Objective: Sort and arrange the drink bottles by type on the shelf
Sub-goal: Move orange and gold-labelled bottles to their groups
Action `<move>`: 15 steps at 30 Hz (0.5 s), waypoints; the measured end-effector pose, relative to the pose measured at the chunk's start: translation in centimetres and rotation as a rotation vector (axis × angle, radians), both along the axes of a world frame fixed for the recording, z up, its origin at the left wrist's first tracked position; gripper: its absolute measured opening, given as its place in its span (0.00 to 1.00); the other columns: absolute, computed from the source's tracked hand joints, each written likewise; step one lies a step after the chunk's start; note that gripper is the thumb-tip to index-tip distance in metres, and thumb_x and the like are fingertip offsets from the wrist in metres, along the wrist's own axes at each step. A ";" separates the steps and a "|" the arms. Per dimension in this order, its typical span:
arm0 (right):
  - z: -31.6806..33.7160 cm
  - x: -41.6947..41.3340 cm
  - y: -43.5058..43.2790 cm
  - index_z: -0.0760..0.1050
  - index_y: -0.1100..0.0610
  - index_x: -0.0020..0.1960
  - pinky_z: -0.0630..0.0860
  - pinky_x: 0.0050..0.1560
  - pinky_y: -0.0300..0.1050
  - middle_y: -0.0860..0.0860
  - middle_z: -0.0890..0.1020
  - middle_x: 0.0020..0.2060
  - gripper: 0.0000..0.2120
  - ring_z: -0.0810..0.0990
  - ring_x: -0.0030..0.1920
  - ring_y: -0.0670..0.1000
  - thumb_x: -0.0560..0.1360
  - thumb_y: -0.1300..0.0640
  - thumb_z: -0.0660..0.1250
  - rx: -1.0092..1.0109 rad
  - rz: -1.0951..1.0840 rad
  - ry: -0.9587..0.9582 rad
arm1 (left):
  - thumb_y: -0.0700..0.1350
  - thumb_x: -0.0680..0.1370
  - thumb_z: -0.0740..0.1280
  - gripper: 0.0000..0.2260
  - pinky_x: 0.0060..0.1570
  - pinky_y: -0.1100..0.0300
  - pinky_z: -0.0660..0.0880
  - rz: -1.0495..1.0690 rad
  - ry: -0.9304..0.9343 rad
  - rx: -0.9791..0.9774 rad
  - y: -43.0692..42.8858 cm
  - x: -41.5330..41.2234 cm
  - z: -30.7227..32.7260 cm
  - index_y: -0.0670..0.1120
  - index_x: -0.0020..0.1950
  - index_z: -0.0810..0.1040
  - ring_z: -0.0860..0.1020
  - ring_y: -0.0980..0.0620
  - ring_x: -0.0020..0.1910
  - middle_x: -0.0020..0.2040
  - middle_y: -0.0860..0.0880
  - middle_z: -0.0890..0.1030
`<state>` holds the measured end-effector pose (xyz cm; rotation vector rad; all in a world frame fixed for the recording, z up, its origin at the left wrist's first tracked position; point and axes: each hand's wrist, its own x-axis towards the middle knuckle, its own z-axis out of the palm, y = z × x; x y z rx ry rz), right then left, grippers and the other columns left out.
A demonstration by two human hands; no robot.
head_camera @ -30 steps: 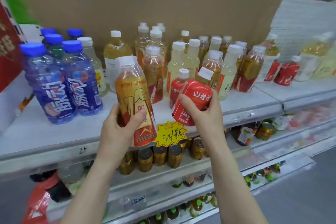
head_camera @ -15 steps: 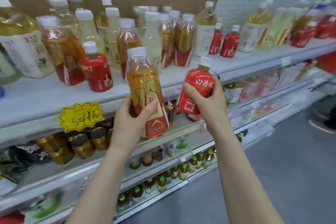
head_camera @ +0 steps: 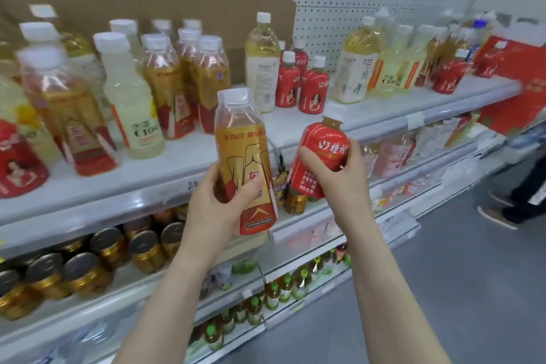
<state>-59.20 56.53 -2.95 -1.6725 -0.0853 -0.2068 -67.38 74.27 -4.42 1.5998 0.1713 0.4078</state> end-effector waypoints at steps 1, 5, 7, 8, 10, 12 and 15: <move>0.2 1.1 -0.3 0.72 0.43 0.62 0.83 0.57 0.52 0.41 0.82 0.53 0.27 0.83 0.52 0.42 0.68 0.45 0.80 -0.013 -0.004 -0.008 | 0.61 0.67 0.75 0.23 0.53 0.52 0.81 -0.002 -0.006 -0.004 -0.3 1.1 0.1 0.60 0.61 0.77 0.83 0.58 0.51 0.53 0.60 0.85; 1.4 6.8 -1.1 0.70 0.46 0.66 0.80 0.53 0.41 0.40 0.81 0.53 0.30 0.81 0.50 0.38 0.69 0.45 0.80 -0.063 -0.046 -0.077 | 0.62 0.67 0.76 0.26 0.51 0.54 0.80 -0.004 -0.047 -0.011 -0.6 6.0 0.7 0.59 0.62 0.76 0.83 0.58 0.52 0.53 0.59 0.84; 2.2 10.0 -1.4 0.70 0.45 0.66 0.80 0.55 0.44 0.40 0.81 0.54 0.31 0.81 0.52 0.39 0.69 0.44 0.80 -0.089 -0.062 -0.113 | 0.63 0.66 0.75 0.29 0.49 0.58 0.80 0.015 -0.070 -0.013 -0.8 8.7 1.3 0.57 0.64 0.76 0.83 0.58 0.53 0.55 0.59 0.84; 2.5 11.6 -1.6 0.69 0.44 0.66 0.81 0.57 0.47 0.40 0.81 0.55 0.31 0.82 0.53 0.41 0.69 0.43 0.80 -0.120 -0.066 -0.124 | 0.63 0.66 0.76 0.28 0.48 0.61 0.80 0.028 -0.077 -0.015 -0.9 9.8 1.8 0.58 0.63 0.76 0.83 0.59 0.53 0.55 0.58 0.84; 3.1 14.9 -1.7 0.67 0.43 0.67 0.81 0.59 0.53 0.42 0.81 0.56 0.33 0.82 0.54 0.46 0.68 0.41 0.79 -0.203 -0.064 -0.143 | 0.62 0.67 0.76 0.23 0.47 0.62 0.81 0.042 -0.089 -0.029 -1.0 12.2 2.5 0.60 0.60 0.76 0.83 0.59 0.53 0.55 0.57 0.84; 3.3 17.7 -1.8 0.65 0.41 0.67 0.80 0.61 0.56 0.43 0.80 0.57 0.34 0.82 0.55 0.48 0.67 0.40 0.79 -0.274 -0.033 -0.146 | 0.60 0.67 0.73 0.20 0.49 0.58 0.81 0.054 -0.097 -0.037 -1.3 14.1 3.0 0.61 0.58 0.76 0.83 0.57 0.53 0.55 0.57 0.84; 2.9 21.1 -1.8 0.64 0.42 0.68 0.79 0.62 0.55 0.43 0.78 0.56 0.34 0.80 0.55 0.48 0.69 0.43 0.78 -0.381 0.029 -0.158 | 0.61 0.68 0.76 0.21 0.49 0.57 0.81 0.096 -0.086 -0.034 -2.0 16.2 2.9 0.60 0.59 0.76 0.83 0.57 0.53 0.54 0.58 0.84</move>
